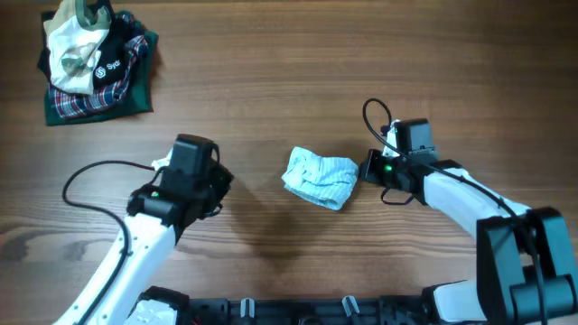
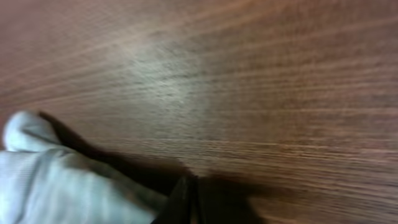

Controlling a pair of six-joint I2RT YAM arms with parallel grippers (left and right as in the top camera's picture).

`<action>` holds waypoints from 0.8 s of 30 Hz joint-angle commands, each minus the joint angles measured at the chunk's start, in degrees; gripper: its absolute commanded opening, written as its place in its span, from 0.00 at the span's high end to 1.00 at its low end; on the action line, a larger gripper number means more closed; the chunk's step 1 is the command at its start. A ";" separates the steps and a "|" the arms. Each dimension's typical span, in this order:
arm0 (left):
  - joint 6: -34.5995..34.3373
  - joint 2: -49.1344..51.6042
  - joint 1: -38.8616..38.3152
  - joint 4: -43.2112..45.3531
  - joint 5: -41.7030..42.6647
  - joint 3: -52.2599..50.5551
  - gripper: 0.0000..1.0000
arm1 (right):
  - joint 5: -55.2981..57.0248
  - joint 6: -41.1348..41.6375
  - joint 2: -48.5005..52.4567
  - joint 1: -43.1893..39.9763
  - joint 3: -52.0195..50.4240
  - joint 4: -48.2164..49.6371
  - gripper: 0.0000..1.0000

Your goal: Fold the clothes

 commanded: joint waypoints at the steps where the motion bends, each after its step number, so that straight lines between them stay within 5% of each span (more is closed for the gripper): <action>1: 0.66 -3.32 2.10 -1.81 1.40 -0.26 0.96 | -5.70 0.35 1.33 0.31 -0.22 0.17 0.96; 5: 0.66 -3.82 2.12 -4.24 1.40 -0.26 0.96 | -7.98 2.82 1.33 4.83 -0.22 -1.05 0.96; 11: 0.68 -3.85 2.14 -7.34 1.38 -0.26 0.96 | -8.44 16.87 1.33 18.18 -0.22 -1.49 0.96; 18: 0.61 -5.46 2.14 -7.58 1.42 -0.26 0.96 | -0.07 37.66 1.33 29.62 -0.22 14.43 0.96; 24: 0.46 -9.14 3.54 -10.01 1.42 -0.26 0.96 | 6.25 42.23 1.33 32.81 -0.20 20.00 0.96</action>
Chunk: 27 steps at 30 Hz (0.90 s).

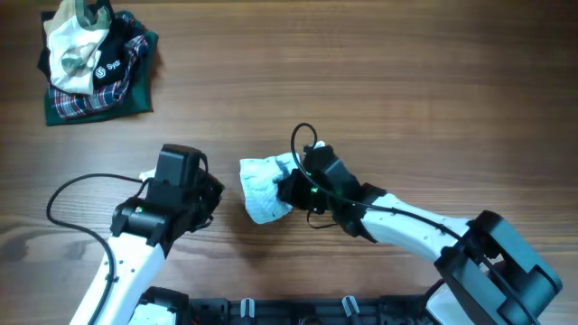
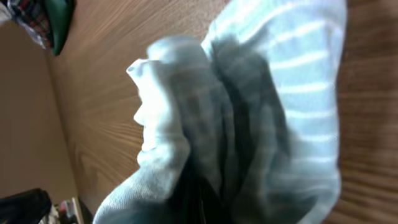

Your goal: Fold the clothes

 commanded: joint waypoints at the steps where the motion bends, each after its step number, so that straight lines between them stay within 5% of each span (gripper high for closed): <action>1: 0.31 -2.14 1.38 -1.84 0.35 -0.26 0.96 | 5.84 2.62 0.50 -0.31 0.22 -1.38 0.96; 8: 0.33 -1.99 1.16 -2.38 2.89 -0.28 0.96 | 2.58 -12.68 -0.22 -10.91 0.48 -7.50 0.96; 13: 0.31 -1.70 1.86 -2.23 0.48 -0.26 0.96 | -15.67 -29.44 -2.93 -17.20 4.24 -8.92 0.96; 19: 0.52 -2.78 5.38 -2.05 0.50 -0.26 0.96 | -34.71 -35.01 -4.48 -17.07 4.92 -3.48 0.96; 27: 0.96 -6.34 10.08 -1.62 0.50 -0.26 0.96 | -27.82 -38.10 -2.10 -11.02 4.90 -4.52 0.96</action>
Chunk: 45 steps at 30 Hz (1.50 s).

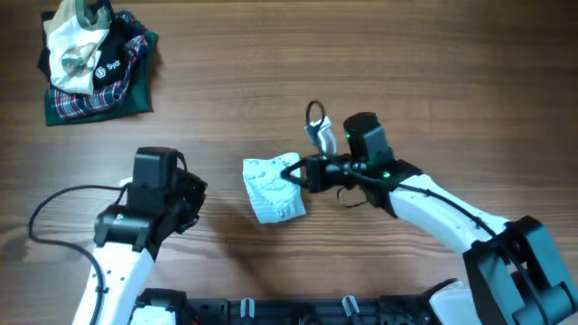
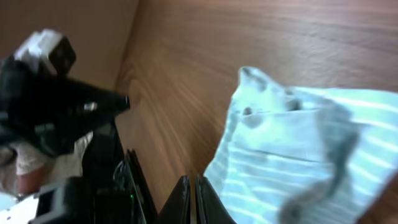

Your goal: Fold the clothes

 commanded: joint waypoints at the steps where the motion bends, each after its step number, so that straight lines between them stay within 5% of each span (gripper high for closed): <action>1: 2.10 -4.61 3.54 0.26 -0.48 -0.24 0.96 | 4.55 -2.19 2.14 4.31 1.01 0.46 0.96; 13: 3.76 -9.57 5.22 -2.27 0.31 -0.24 0.96 | 10.71 1.14 19.96 7.80 1.03 12.68 0.96; 24: 4.85 -9.20 5.22 -3.06 0.31 -0.24 0.96 | 3.96 -0.48 11.17 4.55 9.68 8.55 0.96; 39: 4.85 -9.20 5.20 -4.09 0.35 -0.26 0.96 | 11.02 -0.28 25.31 6.43 9.70 12.00 0.96; 45: 4.83 -9.20 4.26 -5.16 0.68 -0.26 0.96 | 8.83 -0.48 23.23 4.02 12.79 10.43 0.96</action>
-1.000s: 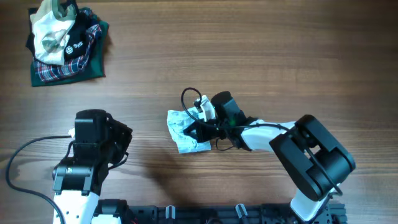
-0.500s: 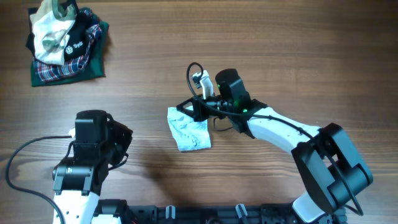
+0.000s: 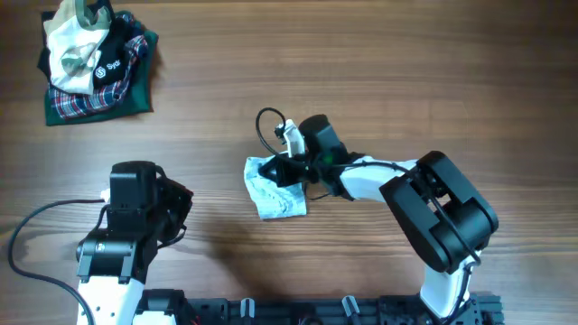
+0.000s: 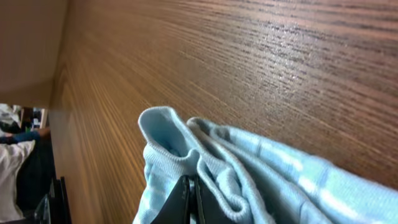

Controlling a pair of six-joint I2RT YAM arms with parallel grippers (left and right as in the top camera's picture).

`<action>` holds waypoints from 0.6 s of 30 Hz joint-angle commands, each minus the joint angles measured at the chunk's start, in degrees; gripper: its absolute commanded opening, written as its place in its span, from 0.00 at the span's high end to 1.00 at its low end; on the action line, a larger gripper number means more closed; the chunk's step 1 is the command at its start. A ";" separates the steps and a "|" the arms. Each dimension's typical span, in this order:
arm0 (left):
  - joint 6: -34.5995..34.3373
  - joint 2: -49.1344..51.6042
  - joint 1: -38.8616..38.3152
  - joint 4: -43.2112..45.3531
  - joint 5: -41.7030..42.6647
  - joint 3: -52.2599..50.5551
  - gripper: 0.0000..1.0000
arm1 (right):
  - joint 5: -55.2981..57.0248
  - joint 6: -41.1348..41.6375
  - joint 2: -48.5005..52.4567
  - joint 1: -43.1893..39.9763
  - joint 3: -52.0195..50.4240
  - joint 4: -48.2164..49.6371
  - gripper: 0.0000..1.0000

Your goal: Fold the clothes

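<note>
A small light-blue striped garment point(image 3: 282, 197) lies bunched on the wooden table point(image 3: 379, 63), just left of centre. My right gripper point(image 3: 269, 169) rests on its upper-left corner, with the arm reaching in from the right. In the right wrist view the fingers point(image 4: 185, 198) are pressed together, and the right gripper point(image 4: 191, 186) touches a rolled hem of the garment point(image 4: 267, 180). No cloth shows between the fingers. My left gripper point(image 3: 179, 202) sits low at the left, well apart from the garment, and its jaws are too dark to read.
A pile of other clothes point(image 3: 95, 59) lies at the far left corner: plaid, dark green, black and cream pieces. The right arm's cable loops above the garment point(image 3: 266, 122). The arm bases stand along the table's front edge.
My right gripper was at the garment's right edge and is now on its upper-left corner, still shut. The left arm has drawn further back to the lower left. The garment has hardly shifted.
The garment first lay right of centre, with my shut right gripper at its right edge. Then it lay further left, with the gripper pressed into it. Then the gripper stood at its right side, and now at its upper-left hem. The left arm was further back each time.
</note>
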 commanded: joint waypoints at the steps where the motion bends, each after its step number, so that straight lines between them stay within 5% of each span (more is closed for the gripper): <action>1: 1.36 0.00 -1.16 -0.26 0.66 -0.26 0.96 | -2.64 -1.18 -2.97 -2.99 4.13 -2.14 0.96; 7: 1.33 0.02 -4.59 -0.26 0.66 -0.26 0.96 | -5.22 -2.99 -15.41 -9.73 9.49 -13.44 0.91; 10: 1.38 0.90 -7.26 -0.33 0.66 -0.26 0.96 | -5.22 -5.75 -20.94 -14.16 9.49 -20.15 0.76; 13: 1.40 3.34 -11.76 -0.22 -0.13 -0.26 0.96 | -5.22 -12.81 -24.68 -18.49 9.49 -29.90 0.47; 18: 1.25 9.90 -20.15 1.97 -0.63 -0.26 0.96 | -2.27 -16.17 -25.16 -22.62 9.49 -39.95 0.28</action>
